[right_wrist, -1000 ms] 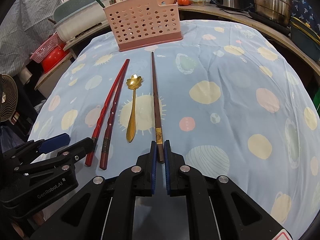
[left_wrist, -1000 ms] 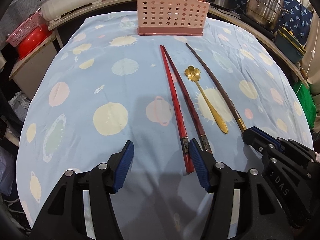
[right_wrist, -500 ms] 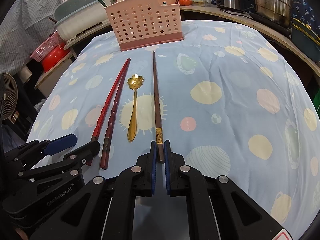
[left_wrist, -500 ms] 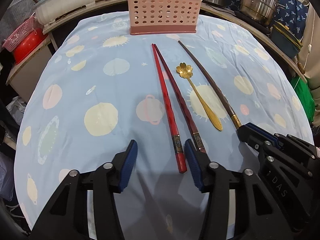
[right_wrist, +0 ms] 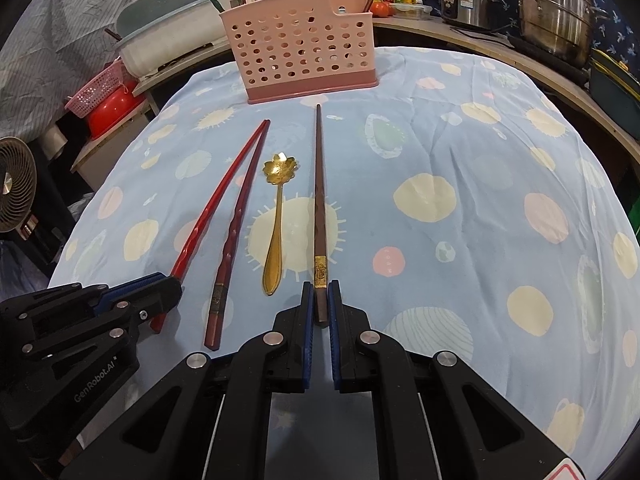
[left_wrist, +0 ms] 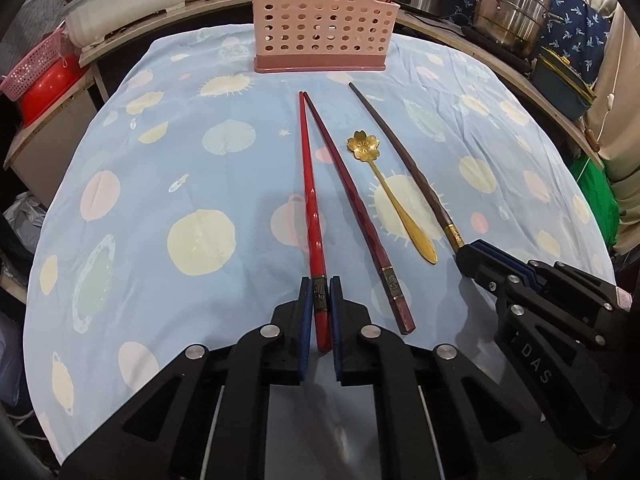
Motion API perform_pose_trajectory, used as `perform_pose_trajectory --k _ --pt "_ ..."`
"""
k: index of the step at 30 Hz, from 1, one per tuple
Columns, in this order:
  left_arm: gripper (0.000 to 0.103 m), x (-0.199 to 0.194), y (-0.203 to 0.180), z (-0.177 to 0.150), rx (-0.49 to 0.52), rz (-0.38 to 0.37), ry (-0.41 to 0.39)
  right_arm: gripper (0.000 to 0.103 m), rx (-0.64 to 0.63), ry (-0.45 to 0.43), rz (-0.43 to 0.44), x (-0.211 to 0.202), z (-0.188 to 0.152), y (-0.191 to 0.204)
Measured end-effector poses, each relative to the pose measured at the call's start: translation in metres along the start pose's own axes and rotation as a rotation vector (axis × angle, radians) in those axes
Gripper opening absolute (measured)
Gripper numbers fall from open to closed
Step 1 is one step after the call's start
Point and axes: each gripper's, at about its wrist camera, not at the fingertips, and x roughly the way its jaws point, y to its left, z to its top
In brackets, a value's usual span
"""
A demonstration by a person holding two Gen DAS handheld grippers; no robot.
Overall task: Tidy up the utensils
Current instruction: 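Grasp a dark brown chopstick with the right tool while the left tool grasps a red chopstick, then lift and carry both chopsticks over the pink caddy with both tools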
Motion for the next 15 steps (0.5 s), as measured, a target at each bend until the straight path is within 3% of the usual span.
perform_pose_trajectory --k 15 --pt "0.008 -0.058 0.008 0.024 -0.03 -0.033 -0.108 0.007 0.049 -0.134 0.062 -0.065 0.027 -0.003"
